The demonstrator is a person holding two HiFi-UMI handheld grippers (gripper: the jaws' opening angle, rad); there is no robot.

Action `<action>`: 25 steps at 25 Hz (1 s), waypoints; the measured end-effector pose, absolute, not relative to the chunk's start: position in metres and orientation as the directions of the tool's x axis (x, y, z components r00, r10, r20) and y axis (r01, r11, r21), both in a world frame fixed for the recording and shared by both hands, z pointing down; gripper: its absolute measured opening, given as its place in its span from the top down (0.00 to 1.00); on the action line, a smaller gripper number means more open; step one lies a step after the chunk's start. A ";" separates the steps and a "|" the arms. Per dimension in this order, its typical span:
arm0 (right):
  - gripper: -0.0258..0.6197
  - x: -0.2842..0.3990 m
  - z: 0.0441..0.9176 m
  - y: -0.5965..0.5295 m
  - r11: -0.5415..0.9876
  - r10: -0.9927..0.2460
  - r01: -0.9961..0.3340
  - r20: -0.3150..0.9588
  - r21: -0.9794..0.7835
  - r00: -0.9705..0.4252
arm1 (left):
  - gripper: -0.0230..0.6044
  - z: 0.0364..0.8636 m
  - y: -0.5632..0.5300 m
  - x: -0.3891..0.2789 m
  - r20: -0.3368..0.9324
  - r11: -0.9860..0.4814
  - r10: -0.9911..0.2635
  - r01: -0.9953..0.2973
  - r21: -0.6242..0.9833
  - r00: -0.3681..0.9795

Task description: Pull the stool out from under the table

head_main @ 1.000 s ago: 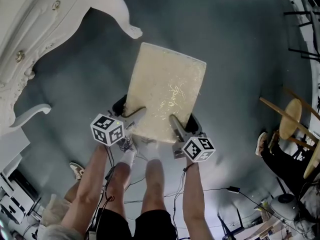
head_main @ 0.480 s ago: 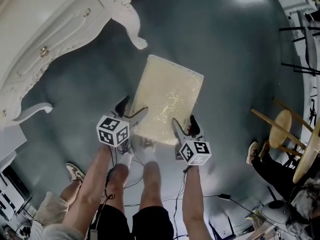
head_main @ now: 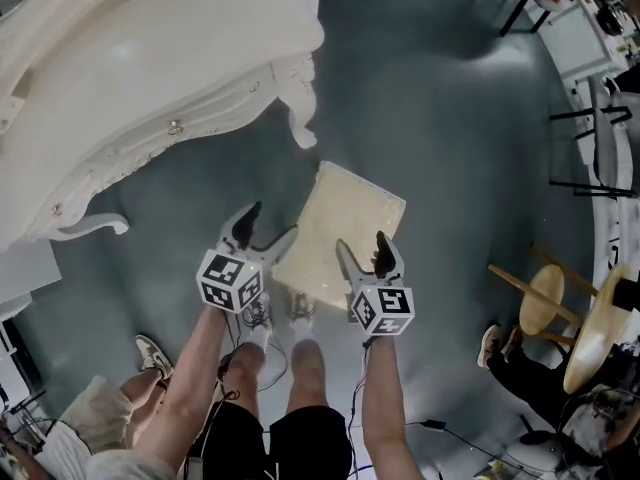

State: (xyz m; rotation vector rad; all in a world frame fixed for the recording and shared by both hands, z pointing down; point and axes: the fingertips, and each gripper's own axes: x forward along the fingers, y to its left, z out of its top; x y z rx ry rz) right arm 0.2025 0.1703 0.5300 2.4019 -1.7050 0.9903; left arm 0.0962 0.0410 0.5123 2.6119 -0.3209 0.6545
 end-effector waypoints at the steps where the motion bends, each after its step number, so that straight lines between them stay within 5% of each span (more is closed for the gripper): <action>1: 0.36 0.200 0.517 0.161 -0.383 -0.843 -0.868 0.504 -0.316 0.188 | 0.40 0.498 0.035 0.092 0.486 -0.884 -0.137 -0.328 0.333 0.863; 18: 0.37 0.117 0.293 0.034 -0.053 -0.943 -0.975 0.332 -0.214 -0.022 | 0.49 0.271 -0.046 -0.018 0.340 -0.807 -0.484 -0.562 0.181 0.806; 25: 0.47 0.060 0.218 -0.005 0.079 -0.950 -0.982 0.285 -0.169 -0.125 | 0.56 0.191 -0.065 -0.072 0.277 -0.746 -0.607 -0.654 0.125 0.745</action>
